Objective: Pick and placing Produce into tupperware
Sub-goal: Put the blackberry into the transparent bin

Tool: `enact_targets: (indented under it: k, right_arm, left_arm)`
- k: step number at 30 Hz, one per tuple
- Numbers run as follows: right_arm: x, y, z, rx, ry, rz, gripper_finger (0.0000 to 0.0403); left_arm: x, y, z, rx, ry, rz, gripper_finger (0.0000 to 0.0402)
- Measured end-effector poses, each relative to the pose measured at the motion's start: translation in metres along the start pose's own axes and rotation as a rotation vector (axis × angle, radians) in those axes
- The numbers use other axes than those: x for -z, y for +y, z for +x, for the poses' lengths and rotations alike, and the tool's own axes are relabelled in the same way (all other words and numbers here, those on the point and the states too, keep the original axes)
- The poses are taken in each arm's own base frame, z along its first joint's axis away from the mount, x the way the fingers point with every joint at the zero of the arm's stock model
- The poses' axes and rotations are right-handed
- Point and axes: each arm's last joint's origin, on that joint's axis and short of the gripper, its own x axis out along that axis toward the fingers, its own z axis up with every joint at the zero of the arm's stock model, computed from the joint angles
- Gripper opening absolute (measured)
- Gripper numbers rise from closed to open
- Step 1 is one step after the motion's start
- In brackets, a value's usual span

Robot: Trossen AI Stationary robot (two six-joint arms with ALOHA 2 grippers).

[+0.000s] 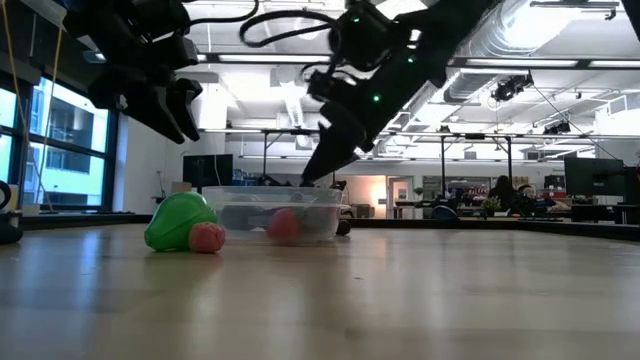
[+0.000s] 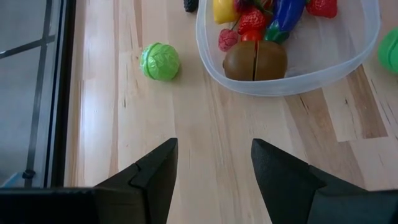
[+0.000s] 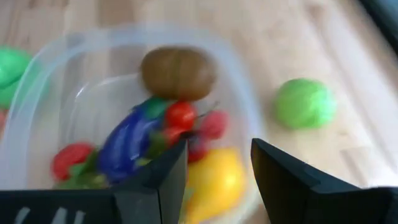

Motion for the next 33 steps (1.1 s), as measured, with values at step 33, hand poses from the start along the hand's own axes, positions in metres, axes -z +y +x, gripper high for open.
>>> enact_targets:
  k: [33]
  right_arm:
    - [0.069, -0.051, 0.012, 0.094, 0.029, 0.238, 0.0205]
  left_arm:
    - [0.000, 0.000, 0.000, 0.000, 0.000, 0.000, 0.0193]
